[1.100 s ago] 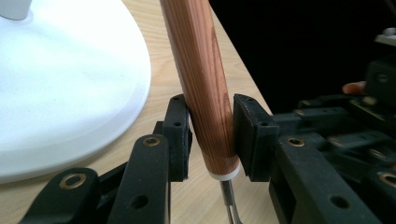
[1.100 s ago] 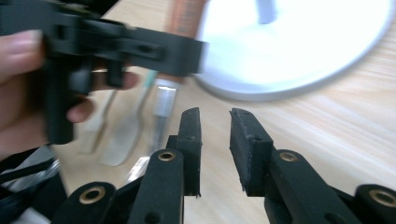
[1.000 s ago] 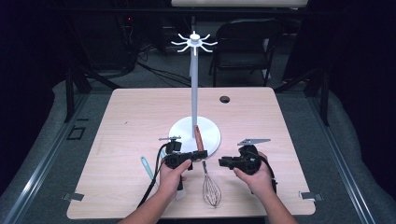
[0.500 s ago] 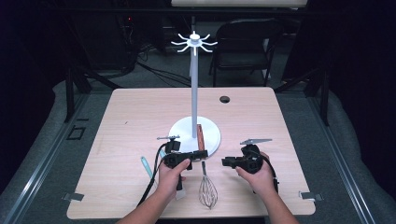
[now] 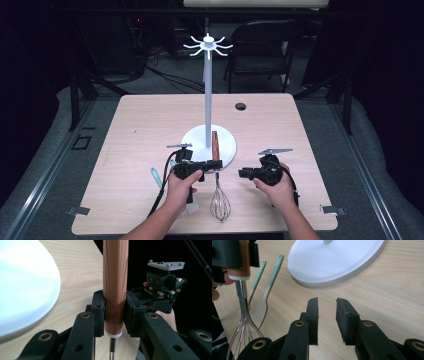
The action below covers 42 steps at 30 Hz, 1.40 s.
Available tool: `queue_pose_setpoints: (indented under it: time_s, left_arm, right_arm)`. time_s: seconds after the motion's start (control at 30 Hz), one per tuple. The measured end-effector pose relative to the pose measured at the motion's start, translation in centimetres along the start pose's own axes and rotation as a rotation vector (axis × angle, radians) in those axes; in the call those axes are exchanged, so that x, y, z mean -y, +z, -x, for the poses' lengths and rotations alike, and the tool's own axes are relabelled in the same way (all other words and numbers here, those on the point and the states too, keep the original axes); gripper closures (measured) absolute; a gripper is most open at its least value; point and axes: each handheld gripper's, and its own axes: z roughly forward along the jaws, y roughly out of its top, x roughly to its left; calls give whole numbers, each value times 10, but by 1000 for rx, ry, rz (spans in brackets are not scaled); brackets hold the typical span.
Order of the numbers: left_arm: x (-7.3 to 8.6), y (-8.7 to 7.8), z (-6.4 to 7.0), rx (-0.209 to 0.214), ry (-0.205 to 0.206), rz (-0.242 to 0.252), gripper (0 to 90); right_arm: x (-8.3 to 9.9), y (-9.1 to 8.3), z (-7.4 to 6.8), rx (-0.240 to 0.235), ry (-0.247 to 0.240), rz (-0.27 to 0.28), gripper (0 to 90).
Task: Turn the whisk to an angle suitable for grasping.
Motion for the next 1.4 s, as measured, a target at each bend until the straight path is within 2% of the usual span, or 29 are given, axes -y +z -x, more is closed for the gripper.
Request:
queue_pose_setpoints:
  time_s: [0.07, 0.2, 0.4, 0.6, 0.63, 0.7, 0.73, 0.8, 0.87, 0.97, 1.0, 1.07, 1.13, 1.37, 1.4]
  left_arm:
    - [-1, -1, 1, 2, 7, -2, 730]
    - [-5, -5, 7, -2, 45, -5, 730]
    - [-10, -10, 11, -2, 61, -2, 731]
    - [-15, -15, 15, -8, 94, -2, 731]
    - [-17, -16, 17, -12, 114, -4, 731]
    - [-18, -17, 19, -12, 123, -4, 731]
    - [-21, -19, 21, -7, 155, -9, 731]
    - [-23, -20, 23, -8, 169, -5, 731]
    - [-28, -25, 27, -24, 218, -8, 731]
    - [-31, -28, 30, -21, 240, -4, 731]
    - [-35, -31, 33, -23, 268, 0, 731]
    - [-37, -33, 35, -24, 283, 3, 731]
    - [-43, -38, 41, -24, 323, 10, 731]
    - [-57, -47, 51, -20, 364, 27, 731]
    - [-63, -49, 54, 0, 381, 32, 731]
  right_arm:
    - [0, 0, 1, -2, -4, -6, 718]
    - [0, 0, 2, 3, 1, -1, 704]
    - [1, 0, 2, 14, -5, 1, 689]
    - [1, 1, 2, 22, -7, -1, 686]
    - [1, 1, 2, 22, -7, -1, 685]
    - [1, 1, 3, 23, -8, -2, 685]
    - [1, 1, 3, 23, -6, 0, 686]
    - [1, 1, 3, 23, -6, 1, 685]
    - [2, 1, 3, 22, -6, 0, 684]
    - [2, 1, 3, 23, -6, 0, 684]
    - [2, 1, 4, 22, -6, -1, 684]
    - [2, 1, 3, 23, -5, -1, 684]
    - [2, 1, 4, 22, -3, -7, 684]
    - [2, 1, 4, 22, 2, -1, 683]
    - [2, 1, 4, 22, 2, 0, 683]
